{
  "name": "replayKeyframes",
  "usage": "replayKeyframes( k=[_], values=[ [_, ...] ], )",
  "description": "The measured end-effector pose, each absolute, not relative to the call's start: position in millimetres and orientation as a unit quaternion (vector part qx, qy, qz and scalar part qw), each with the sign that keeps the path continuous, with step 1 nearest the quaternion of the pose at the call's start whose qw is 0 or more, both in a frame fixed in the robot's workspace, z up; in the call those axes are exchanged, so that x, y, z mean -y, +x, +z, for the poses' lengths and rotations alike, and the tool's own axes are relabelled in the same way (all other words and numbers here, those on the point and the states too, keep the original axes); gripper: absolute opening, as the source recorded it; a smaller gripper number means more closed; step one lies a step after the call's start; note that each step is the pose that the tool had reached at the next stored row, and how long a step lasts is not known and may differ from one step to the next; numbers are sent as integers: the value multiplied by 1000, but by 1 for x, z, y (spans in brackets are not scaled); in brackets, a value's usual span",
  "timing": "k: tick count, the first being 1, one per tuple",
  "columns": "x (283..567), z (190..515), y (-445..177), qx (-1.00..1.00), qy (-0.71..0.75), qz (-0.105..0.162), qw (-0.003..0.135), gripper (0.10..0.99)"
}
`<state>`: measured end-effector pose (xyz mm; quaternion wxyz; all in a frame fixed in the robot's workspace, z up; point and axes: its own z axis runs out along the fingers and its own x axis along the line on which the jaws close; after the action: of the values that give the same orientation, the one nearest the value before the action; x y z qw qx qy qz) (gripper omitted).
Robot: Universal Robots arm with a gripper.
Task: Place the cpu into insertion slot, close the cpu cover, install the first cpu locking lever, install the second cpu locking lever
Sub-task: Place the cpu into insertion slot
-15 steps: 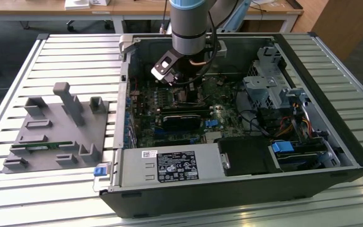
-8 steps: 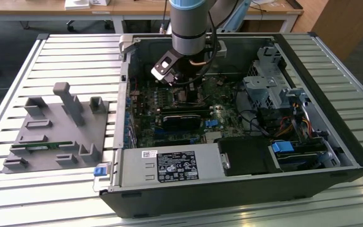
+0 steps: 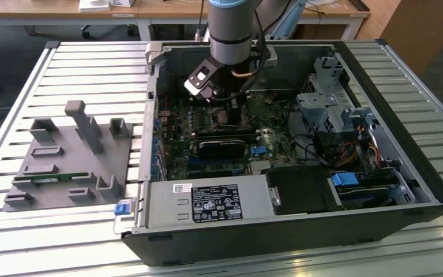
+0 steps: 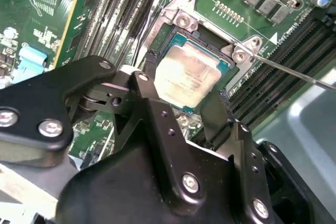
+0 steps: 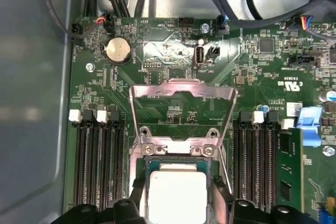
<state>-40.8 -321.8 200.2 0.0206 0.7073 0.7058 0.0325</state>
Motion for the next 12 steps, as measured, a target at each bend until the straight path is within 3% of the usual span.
replayKeyframes(
  k=[2, 5, 6, 8, 9, 12],
  values=[
    [322, 204, -41, -706, 707, 32, 20, 600],
    [322, 207, -40, -706, 707, 30, 19, 412],
    [322, 207, -40, -706, 707, 29, 17, 412],
    [322, 208, -39, -706, 708, 27, 15, 298],
    [322, 208, -39, -706, 708, 27, 15, 298],
    [322, 210, -38, -706, 708, 25, 13, 122]
  ],
)
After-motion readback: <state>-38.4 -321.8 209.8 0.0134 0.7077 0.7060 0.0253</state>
